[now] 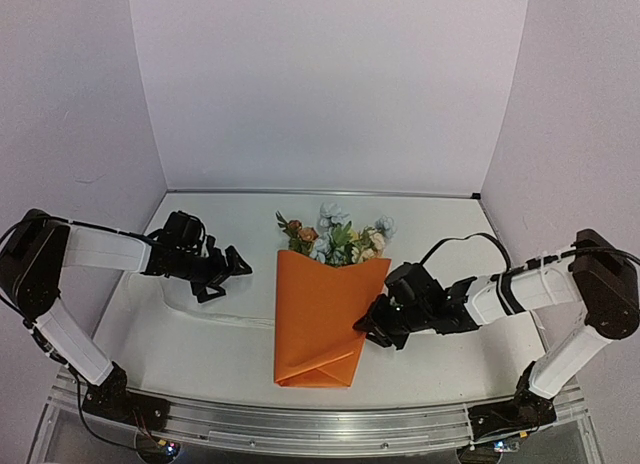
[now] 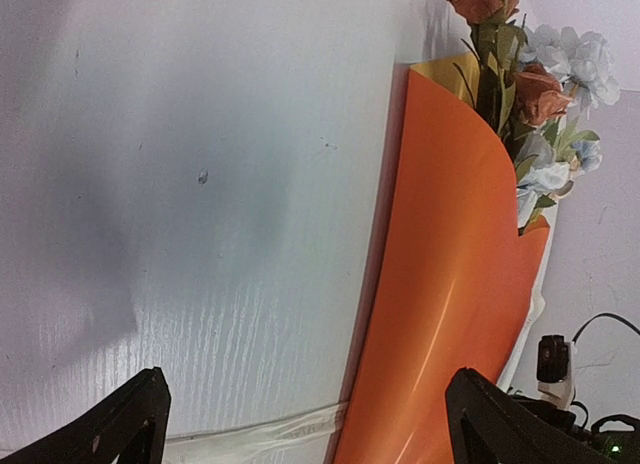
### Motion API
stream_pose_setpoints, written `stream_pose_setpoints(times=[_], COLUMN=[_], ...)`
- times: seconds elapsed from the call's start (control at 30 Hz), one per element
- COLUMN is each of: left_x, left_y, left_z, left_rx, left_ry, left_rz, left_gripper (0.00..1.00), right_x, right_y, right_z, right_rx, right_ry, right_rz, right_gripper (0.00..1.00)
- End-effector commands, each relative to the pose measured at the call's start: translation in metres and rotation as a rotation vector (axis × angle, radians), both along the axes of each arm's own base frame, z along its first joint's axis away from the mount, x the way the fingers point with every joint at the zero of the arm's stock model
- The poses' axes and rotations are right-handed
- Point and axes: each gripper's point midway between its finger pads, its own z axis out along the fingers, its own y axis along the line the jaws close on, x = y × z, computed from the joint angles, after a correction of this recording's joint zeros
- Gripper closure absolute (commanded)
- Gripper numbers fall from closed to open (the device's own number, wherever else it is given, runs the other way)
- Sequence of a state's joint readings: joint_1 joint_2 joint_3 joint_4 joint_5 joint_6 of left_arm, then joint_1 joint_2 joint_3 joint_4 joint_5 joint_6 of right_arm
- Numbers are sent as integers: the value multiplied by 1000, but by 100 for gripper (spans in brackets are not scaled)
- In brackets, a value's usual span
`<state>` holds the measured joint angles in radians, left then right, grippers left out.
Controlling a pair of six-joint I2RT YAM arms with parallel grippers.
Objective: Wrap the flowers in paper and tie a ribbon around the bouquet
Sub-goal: Place the folded bouquet on the ribbon.
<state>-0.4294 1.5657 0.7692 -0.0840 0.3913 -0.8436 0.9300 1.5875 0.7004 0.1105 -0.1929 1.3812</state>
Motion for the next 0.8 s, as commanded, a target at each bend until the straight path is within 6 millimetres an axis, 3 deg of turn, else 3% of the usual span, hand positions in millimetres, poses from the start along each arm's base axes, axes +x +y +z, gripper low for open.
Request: stream_pose_setpoints(times=[0.0, 0.13, 0.27, 0.47, 0.63, 0.77], left_x=[4, 1, -6, -30, -55, -65], left_y=[-9, -14, -37, -102, -150, -165], left_z=[29, 37, 57, 87, 91, 90], left_rx=[-55, -81, -148, -249, -295, -307], left_ry=[-82, -102, -154, -216, -211, -208], left_rz=[-22, -50, -127, -343, -478, -504], left_gripper=[3, 8, 21, 49, 61, 62], right_x=[4, 4, 3, 3, -2, -10], right_y=[-5, -17, -39, -48, -88, -148], right_z=[2, 9, 12, 13, 9, 1], right_rx=[-28, -91, -167, -213, -276, -363], right_ry=[-68, -96, -130, -135, -142, -122], right_rz=[6, 16, -8, -10, -106, -235], right_gripper=[62, 47, 34, 41, 41, 33])
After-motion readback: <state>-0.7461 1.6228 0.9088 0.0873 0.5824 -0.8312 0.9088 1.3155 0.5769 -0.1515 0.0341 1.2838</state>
